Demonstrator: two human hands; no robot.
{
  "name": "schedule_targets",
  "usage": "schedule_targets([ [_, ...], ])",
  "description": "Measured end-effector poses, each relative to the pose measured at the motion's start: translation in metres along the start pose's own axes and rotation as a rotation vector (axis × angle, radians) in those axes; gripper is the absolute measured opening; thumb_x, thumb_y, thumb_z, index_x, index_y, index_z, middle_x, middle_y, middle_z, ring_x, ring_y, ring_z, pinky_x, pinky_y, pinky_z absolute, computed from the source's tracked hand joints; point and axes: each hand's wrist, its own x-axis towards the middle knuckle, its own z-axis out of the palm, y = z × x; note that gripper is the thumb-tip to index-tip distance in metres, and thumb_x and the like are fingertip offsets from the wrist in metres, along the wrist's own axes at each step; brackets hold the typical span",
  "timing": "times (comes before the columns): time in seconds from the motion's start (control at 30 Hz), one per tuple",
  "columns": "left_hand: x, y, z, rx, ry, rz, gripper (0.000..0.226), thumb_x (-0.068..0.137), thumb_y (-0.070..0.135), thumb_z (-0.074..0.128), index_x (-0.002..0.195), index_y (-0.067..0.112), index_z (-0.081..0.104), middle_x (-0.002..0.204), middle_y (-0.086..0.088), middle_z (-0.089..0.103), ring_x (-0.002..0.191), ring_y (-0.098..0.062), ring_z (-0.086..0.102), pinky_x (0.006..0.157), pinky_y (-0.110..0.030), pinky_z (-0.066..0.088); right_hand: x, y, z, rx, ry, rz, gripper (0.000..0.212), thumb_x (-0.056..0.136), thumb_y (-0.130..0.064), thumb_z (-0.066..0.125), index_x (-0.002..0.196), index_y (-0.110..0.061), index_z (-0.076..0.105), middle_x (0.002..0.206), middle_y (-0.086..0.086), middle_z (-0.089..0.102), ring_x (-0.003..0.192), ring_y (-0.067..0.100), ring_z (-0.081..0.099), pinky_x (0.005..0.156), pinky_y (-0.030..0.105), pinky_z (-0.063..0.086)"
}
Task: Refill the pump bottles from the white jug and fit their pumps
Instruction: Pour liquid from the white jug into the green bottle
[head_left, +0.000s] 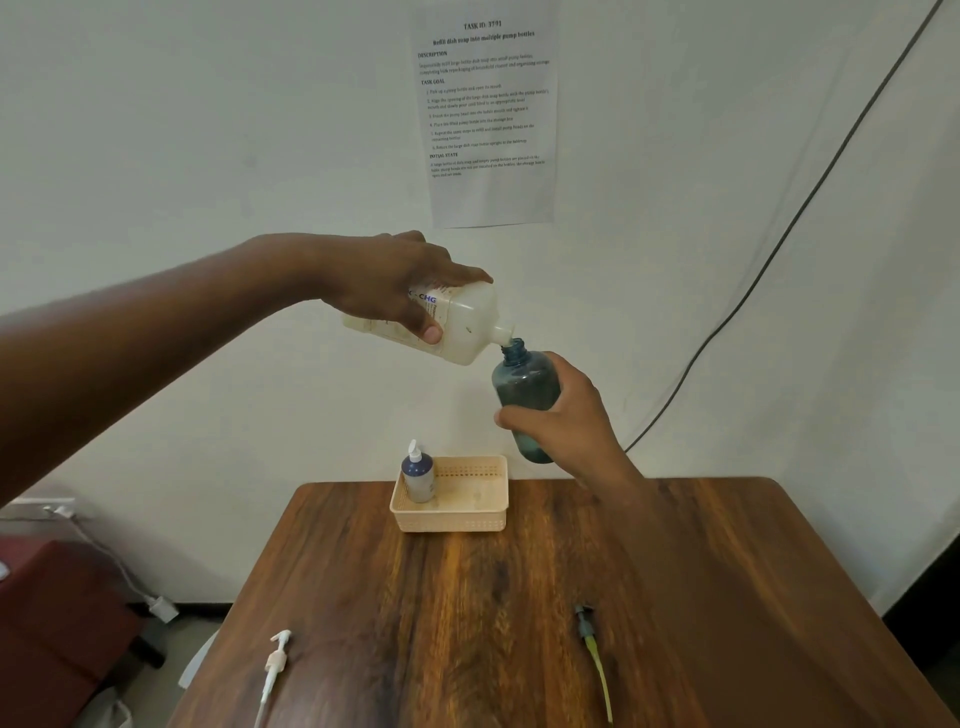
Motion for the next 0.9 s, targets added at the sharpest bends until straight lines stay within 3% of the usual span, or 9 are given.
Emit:
schedule_targets([
  [0.1, 0.0003, -0.0008, 0.0001, 0.001, 0.000, 0.001, 0.081, 0.094, 0.041, 0.074, 0.159, 0.049, 0.027, 0.107, 0.020, 0.047, 0.120, -0.018, 0.036, 0.104, -0.043, 0.038, -0.0003, -0.0003, 0.0005, -0.003, -0.001, -0.001, 0.070, 0.069, -0.029, 0.087, 0.126, -0.044, 0.050, 0.116, -0.023, 0.056, 0.105, 0.006, 0.057, 0.079, 0.023, 0.053],
  [0.5, -0.0019, 0.0018, -0.0052, 0.023, -0.005, 0.009, 0.082, 0.091, 0.048, 0.074, 0.159, 0.048, 0.028, 0.120, 0.005, 0.054, 0.124, -0.021, 0.038, 0.108, -0.046, 0.039, -0.0006, -0.0027, 0.0015, -0.003, -0.003, -0.017, 0.068, 0.068, -0.029, 0.086, 0.126, -0.041, 0.052, 0.114, -0.022, 0.058, 0.103, 0.007, 0.059, 0.080, 0.025, 0.054],
  [0.7, -0.0020, 0.0006, -0.0058, 0.024, 0.003, -0.004, 0.080, 0.093, 0.041, 0.075, 0.157, 0.053, 0.028, 0.125, 0.005, 0.056, 0.127, -0.021, 0.038, 0.109, -0.047, 0.039, -0.0010, -0.0030, 0.0025, -0.009, -0.004, -0.013, 0.069, 0.070, -0.027, 0.087, 0.129, -0.037, 0.052, 0.121, -0.012, 0.060, 0.108, 0.012, 0.059, 0.087, 0.032, 0.056],
  [0.9, -0.0044, 0.0012, -0.0067, 0.040, -0.001, 0.000, 0.080, 0.093, 0.041, 0.075, 0.157, 0.054, 0.028, 0.130, 0.003, 0.056, 0.126, -0.021, 0.037, 0.111, -0.051, 0.039, -0.0011, -0.0040, 0.0039, -0.007, -0.008, -0.015, 0.069, 0.071, -0.027, 0.086, 0.129, -0.038, 0.052, 0.117, -0.017, 0.059, 0.103, 0.009, 0.059, 0.083, 0.026, 0.054],
])
